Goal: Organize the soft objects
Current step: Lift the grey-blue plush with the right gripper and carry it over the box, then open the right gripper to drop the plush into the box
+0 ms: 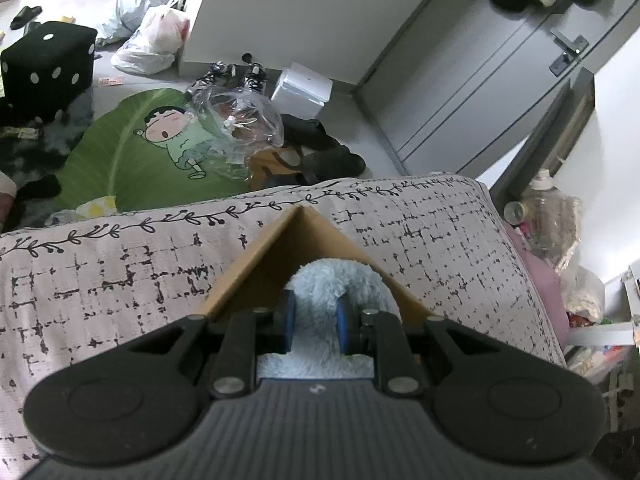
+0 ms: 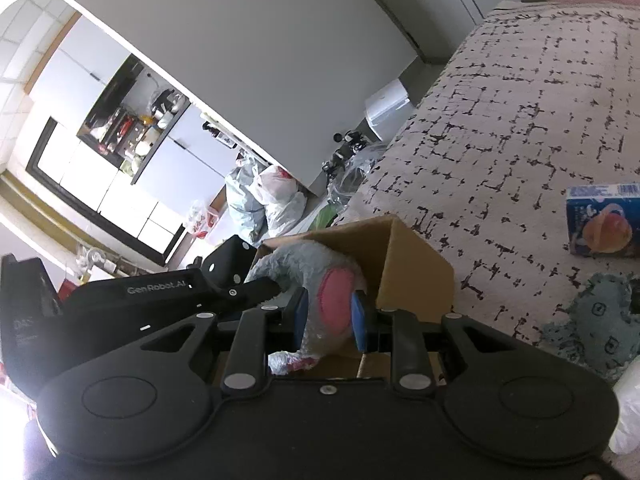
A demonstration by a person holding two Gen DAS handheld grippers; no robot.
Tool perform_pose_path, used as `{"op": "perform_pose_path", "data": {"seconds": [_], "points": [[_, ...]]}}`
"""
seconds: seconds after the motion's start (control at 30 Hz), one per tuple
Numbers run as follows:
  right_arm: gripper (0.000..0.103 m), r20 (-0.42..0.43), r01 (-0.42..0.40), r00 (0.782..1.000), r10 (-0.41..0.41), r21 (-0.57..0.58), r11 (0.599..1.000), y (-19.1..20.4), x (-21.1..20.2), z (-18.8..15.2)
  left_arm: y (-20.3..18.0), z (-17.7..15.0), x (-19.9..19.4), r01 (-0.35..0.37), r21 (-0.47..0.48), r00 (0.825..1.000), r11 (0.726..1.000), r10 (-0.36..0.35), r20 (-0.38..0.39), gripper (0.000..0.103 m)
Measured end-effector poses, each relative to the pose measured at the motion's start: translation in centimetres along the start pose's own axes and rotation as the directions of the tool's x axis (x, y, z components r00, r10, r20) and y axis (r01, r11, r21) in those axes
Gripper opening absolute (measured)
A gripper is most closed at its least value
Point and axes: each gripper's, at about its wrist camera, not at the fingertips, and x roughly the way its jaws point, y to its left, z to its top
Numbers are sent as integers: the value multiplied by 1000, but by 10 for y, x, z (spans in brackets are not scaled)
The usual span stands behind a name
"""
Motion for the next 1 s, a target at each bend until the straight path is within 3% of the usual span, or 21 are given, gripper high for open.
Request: {"op": "perform_pose_path", "data": {"seconds": [0.13, 0.3, 0.63, 1.0], "points": [[26, 1, 0, 1000, 0, 9, 1000, 1, -2, 1, 0, 3, 6, -56, -8, 998, 998, 56, -9, 26], [26, 9, -11, 1000, 11, 21, 1000, 4, -7, 3, -2, 6, -1, -75, -16, 997, 997, 75, -12, 54], [27, -42, 14, 999, -13, 23, 1000, 13, -22, 6, -19, 4, -43, -117, 48, 992, 992, 114, 59, 72], [68, -36, 22, 999, -24, -45, 999, 32, -66, 3, -33, -9, -91, -161, 79, 982, 984, 152, 112, 81]]}}
